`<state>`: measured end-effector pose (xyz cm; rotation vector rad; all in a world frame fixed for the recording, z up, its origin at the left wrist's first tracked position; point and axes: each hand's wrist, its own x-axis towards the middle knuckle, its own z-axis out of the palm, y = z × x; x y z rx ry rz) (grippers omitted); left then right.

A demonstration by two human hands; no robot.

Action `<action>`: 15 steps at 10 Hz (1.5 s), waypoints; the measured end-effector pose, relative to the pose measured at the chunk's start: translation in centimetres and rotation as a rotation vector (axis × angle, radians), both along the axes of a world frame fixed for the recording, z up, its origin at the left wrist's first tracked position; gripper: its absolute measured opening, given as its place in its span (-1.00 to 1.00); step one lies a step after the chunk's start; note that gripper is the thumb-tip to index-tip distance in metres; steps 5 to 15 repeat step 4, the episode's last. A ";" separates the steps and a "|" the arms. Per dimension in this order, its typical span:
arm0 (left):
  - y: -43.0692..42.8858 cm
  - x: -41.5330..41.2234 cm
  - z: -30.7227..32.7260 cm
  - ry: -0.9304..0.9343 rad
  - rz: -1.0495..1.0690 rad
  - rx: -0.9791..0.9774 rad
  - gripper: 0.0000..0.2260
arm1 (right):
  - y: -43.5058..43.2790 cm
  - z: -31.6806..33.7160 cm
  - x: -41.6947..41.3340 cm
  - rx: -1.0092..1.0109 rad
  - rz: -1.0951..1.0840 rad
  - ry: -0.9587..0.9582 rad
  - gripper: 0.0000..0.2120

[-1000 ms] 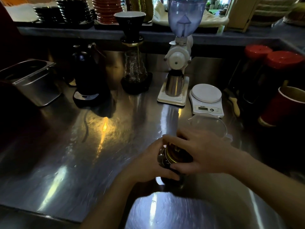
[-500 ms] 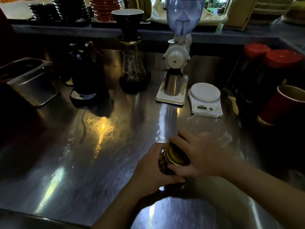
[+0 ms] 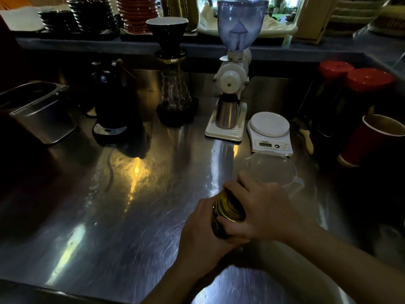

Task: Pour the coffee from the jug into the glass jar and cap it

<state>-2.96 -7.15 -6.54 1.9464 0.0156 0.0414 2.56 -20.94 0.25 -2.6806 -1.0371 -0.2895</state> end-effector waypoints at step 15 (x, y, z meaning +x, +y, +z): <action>3.9 0.9 2.9 -0.257 0.003 0.148 -0.49 | -0.8 1.0 -1.2 0.208 -0.106 0.065 -0.39</action>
